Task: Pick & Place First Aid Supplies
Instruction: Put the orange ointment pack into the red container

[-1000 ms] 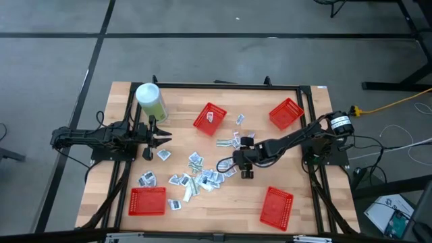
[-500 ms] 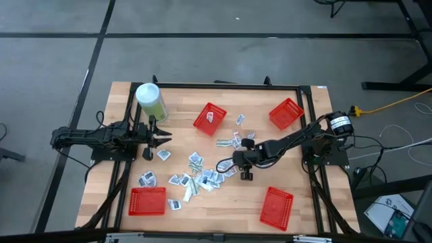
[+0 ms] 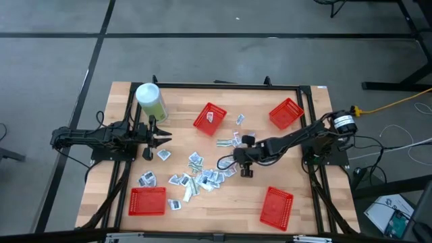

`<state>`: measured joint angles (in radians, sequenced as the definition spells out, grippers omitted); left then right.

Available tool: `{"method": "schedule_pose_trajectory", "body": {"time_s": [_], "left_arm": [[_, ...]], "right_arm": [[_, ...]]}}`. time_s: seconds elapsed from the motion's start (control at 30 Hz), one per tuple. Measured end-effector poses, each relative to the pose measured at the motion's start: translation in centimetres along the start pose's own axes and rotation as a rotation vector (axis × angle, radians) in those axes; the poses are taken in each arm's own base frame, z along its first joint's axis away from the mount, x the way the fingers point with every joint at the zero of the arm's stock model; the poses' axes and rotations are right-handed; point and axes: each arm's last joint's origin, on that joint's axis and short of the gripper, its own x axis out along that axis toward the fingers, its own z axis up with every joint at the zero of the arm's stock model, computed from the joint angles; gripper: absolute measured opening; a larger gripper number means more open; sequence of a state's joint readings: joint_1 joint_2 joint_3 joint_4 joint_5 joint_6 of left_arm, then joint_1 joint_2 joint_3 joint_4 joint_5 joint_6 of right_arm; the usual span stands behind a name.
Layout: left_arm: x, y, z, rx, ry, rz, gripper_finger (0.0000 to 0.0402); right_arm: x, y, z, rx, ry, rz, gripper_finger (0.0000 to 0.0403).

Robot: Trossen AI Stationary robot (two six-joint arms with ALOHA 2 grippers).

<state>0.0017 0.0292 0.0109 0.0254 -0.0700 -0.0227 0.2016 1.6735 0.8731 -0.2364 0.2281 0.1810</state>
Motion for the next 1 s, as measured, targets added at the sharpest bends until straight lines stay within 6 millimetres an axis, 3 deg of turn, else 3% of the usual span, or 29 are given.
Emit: {"method": "schedule_pose_trajectory", "body": {"time_s": [0.4, 0.77, 1.0], "left_arm": [[0.0, 0.0, 0.0, 0.000, 0.000, 0.000, 0.0088], [0.0, 0.0, 0.0, 0.000, 0.000, 0.000, 0.0088], [0.0, 0.0, 0.0, 0.000, 0.000, 0.000, 0.0088]], "right_arm": [[0.0, -1.8, 2.8, -0.031, -0.244, -0.005, 0.0004], [-0.6, -5.2, 5.7, -0.060, -0.523, -0.101, 0.0004], [-0.9, -8.0, 6.6, -0.027, -0.616, -0.179, 0.0004]]}}
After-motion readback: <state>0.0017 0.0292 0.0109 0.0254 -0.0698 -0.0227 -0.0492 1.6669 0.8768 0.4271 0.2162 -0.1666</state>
